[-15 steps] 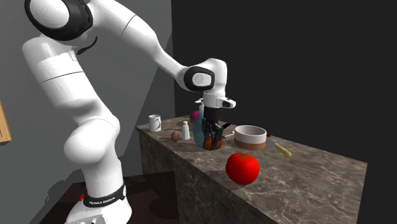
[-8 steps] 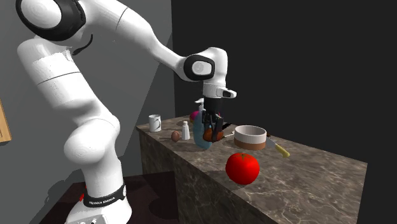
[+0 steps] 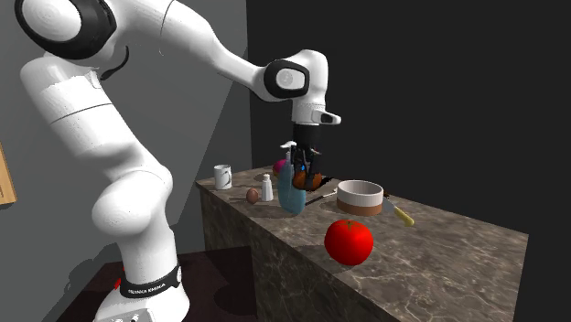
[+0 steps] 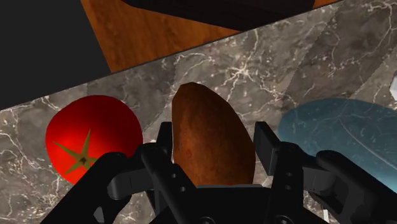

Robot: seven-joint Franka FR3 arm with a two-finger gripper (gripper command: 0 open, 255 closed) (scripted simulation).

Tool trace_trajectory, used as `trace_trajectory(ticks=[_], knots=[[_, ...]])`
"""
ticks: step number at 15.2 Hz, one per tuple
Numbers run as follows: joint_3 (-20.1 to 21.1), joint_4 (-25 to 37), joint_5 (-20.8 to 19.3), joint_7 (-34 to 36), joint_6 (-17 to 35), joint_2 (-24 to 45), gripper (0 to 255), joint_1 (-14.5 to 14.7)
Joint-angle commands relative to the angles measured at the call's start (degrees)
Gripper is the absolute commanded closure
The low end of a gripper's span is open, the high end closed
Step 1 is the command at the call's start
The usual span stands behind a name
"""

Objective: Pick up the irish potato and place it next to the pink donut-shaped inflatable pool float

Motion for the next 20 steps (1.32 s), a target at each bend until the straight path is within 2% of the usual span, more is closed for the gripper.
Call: trace_trajectory(ticks=[1,2,11,20], knots=[[-0.08,1.17,-0.03,-0.08,-1.67,-0.48,255,-0.03],[-0.1,1.62,-0.03,-0.08,-2.22,-0.57,255,-0.03],[9.13,2.29,4.89,12.34,-2.41,-0.5,255,5.54],[18.62,8.12,7.76,25.4,-1.84,4.98,255,10.07]])
